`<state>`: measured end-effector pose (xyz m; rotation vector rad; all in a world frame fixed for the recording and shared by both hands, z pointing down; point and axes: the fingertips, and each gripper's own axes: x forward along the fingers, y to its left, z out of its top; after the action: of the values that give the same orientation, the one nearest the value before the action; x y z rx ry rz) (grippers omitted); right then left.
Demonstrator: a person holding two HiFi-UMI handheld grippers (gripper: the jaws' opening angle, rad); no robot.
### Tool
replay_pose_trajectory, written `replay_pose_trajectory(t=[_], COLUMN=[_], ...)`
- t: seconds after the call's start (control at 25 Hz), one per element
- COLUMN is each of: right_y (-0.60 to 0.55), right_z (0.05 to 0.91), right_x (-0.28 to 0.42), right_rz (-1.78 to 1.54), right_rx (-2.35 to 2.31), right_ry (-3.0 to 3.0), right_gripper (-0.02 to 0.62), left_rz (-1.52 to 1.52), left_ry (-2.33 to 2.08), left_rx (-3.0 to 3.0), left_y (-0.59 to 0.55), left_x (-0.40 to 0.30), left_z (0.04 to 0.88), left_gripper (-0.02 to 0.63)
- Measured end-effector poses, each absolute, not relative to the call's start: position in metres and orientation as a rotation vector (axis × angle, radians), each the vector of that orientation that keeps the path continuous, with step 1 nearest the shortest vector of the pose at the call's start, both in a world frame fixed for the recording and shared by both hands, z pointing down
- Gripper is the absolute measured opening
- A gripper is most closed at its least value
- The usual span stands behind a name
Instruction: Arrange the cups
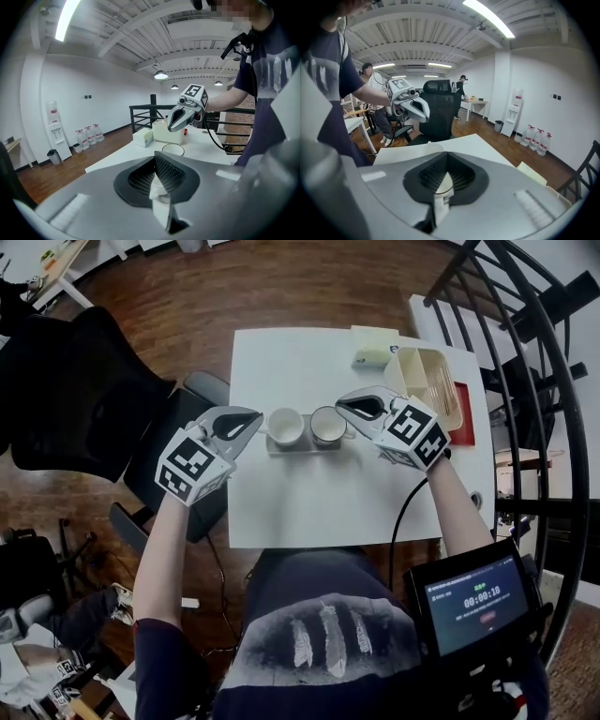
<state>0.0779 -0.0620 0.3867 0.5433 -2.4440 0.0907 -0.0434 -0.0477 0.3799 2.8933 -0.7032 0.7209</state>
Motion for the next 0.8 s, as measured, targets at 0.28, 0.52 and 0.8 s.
replay_pose_trajectory(t=[0.28, 0.52, 0.8], right_y=[-0.062, -0.061, -0.066], right_z=[0.380, 0.385, 0.383], right_x=[0.077, 0.071, 0.067], right_rz=[0.105, 0.125, 0.122], right_rx=[0.543, 0.526, 0.508], right_ry=[-2.491, -2.492, -2.494], right_gripper=[0.003, 0.003, 0.003], left_rz=[0.766, 0.771, 0.772], left_ry=[-0.664, -0.635, -0.637], left_rx=[2.909, 2.903, 2.902], left_y=[-0.043, -0.035, -0.039], left_x=[-0.015, -0.011, -0.008], left_z=[0.376, 0.382, 0.383], left_gripper=[0.014, 0.014, 0.014])
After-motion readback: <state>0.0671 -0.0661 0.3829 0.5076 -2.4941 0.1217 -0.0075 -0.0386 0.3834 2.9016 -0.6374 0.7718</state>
